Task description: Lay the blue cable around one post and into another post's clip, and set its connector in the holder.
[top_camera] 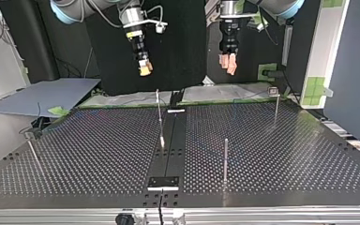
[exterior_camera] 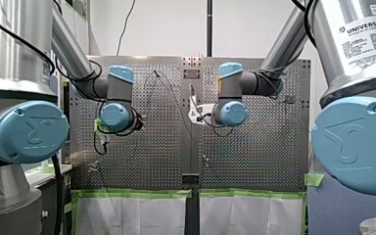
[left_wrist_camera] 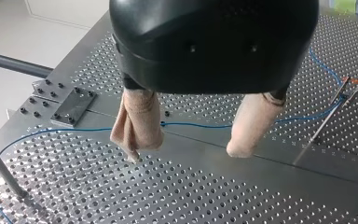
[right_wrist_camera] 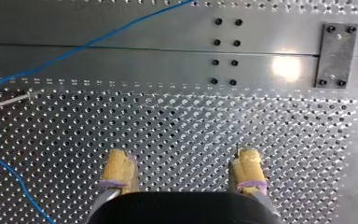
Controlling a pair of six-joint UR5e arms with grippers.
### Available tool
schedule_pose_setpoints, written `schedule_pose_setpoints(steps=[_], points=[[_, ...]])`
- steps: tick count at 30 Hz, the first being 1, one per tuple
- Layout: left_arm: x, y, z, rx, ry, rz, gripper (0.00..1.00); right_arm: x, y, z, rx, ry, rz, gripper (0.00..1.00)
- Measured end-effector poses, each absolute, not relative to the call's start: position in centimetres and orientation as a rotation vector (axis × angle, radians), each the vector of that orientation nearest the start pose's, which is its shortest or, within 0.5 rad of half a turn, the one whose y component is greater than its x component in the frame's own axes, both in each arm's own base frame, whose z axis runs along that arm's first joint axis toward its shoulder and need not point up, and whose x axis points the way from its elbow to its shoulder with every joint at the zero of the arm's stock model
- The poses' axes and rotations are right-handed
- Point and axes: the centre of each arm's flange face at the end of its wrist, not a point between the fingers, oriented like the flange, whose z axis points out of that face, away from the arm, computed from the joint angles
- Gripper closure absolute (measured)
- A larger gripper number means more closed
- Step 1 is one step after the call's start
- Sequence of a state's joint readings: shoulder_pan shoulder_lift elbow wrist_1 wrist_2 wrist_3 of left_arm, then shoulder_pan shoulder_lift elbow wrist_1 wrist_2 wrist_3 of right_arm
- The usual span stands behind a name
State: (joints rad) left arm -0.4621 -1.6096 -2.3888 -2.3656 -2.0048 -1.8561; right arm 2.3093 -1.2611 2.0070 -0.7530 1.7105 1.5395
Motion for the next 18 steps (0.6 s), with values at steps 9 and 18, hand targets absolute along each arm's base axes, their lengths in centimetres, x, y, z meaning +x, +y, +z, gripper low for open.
schedule_pose_setpoints(steps=[9, 18], points=[[27.73, -24.03, 18.41, -0.186, 1.638, -0.215, 0.0, 43.66, -30.15, 20.02, 1.627, -0.828, 1.627, 0.01], [27.83, -24.01, 18.44, -0.186, 1.636, -0.218, 0.0, 43.66, -30.14, 19.99, 1.628, -0.827, 1.627, 0.01]])
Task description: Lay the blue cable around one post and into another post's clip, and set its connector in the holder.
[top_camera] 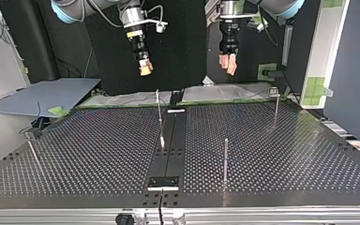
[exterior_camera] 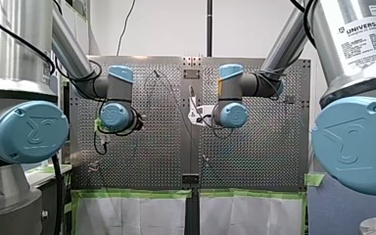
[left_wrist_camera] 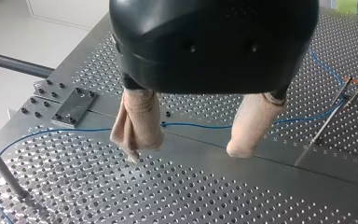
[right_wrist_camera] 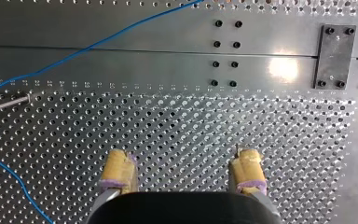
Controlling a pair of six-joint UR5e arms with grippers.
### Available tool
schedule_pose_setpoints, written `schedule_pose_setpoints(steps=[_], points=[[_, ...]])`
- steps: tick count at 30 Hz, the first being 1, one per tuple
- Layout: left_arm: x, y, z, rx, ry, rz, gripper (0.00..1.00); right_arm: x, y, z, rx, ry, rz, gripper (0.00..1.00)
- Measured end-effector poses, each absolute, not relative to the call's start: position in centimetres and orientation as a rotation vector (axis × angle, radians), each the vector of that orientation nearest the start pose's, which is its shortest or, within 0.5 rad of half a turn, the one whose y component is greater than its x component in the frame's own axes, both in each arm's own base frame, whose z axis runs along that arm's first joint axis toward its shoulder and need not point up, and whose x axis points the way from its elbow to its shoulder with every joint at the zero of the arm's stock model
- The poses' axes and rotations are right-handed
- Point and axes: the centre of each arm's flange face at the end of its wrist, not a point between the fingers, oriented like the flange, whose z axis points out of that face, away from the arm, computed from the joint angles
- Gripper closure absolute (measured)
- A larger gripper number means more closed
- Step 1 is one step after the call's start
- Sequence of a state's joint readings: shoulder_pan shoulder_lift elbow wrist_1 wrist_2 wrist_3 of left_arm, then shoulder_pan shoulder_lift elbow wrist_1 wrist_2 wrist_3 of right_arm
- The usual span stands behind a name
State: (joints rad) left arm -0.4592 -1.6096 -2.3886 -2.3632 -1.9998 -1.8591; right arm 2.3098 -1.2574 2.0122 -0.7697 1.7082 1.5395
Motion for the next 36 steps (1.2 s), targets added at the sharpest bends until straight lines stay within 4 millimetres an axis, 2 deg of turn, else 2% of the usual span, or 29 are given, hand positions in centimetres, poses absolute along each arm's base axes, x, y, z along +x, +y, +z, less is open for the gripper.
schedule_pose_setpoints(steps=[17, 36], points=[[28.0, -24.0, 18.6, -0.186, 1.63, -0.222, 0.0, 43.6, -30.0, 21.1, 1.613, -0.816, 1.634, 0.01], [28.0, -24.0, 18.6, -0.188, 1.629, -0.221, 0.0, 43.6, -30.0, 21.2, 1.607, -0.814, 1.638, 0.01]])
